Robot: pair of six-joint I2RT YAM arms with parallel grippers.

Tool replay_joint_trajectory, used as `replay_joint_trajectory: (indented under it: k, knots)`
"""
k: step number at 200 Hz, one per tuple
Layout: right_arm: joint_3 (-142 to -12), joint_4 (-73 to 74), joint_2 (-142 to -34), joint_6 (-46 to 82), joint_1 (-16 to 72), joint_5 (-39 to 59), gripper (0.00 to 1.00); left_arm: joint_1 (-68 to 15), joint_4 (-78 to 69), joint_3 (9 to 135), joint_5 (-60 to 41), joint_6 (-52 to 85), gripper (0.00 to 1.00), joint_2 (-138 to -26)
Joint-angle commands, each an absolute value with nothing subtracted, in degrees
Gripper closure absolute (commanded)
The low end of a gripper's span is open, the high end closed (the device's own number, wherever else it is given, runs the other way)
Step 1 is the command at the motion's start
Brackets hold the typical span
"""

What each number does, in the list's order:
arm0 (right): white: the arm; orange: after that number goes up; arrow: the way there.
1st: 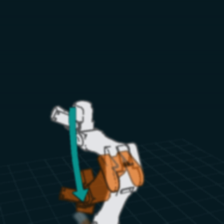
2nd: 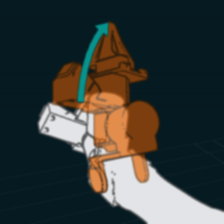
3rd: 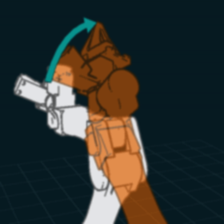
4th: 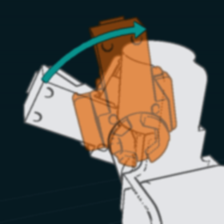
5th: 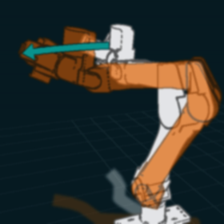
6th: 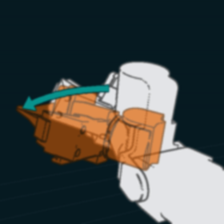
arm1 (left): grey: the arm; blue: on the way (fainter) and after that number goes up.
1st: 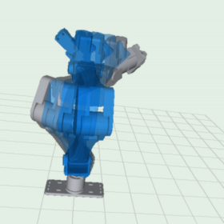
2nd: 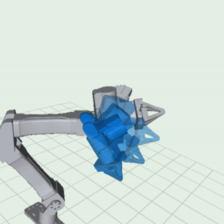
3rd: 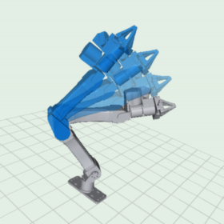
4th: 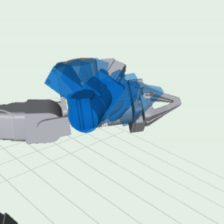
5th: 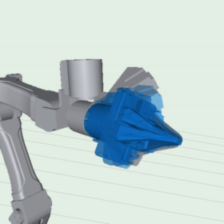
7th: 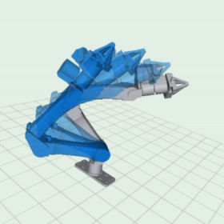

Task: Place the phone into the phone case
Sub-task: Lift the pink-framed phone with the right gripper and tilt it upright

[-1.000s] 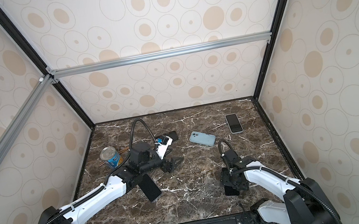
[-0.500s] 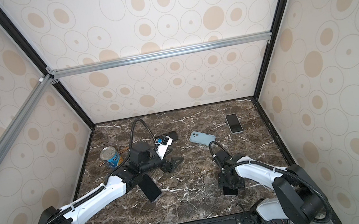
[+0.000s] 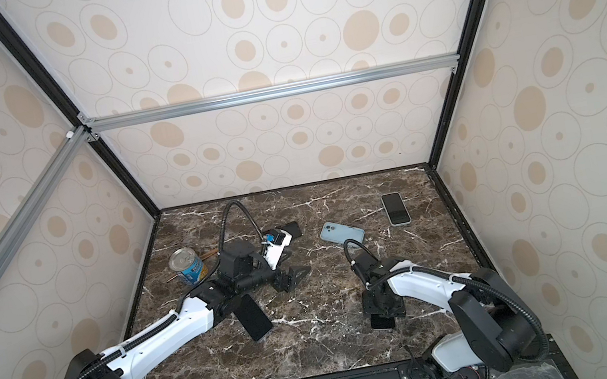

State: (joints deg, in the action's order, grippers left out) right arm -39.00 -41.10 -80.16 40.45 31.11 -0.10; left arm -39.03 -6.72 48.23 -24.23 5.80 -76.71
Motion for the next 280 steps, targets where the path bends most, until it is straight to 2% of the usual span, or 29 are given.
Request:
replay_joint_trajectory:
  k: [1,89,171,280]
  knots:
    - [-38.0,-34.2,-82.2,39.9,32.9,3.2,0.5,-39.6,-5.9,49.2,-24.0,5.4,0.19,-76.7]
    - [-38.6,-33.1,-81.1,38.5,35.4,3.1,0.54,-39.6,-5.8,49.3,-23.7,5.4,0.19,-76.6]
    - [-36.9,-31.3,-76.8,37.4,36.6,0.9,0.62,-39.6,-5.6,49.5,-23.1,6.0,0.19,-76.9]
    - [-35.9,-29.0,-72.3,36.3,38.1,-1.1,0.63,-39.6,-2.9,51.7,-21.9,8.9,0.19,-79.1]
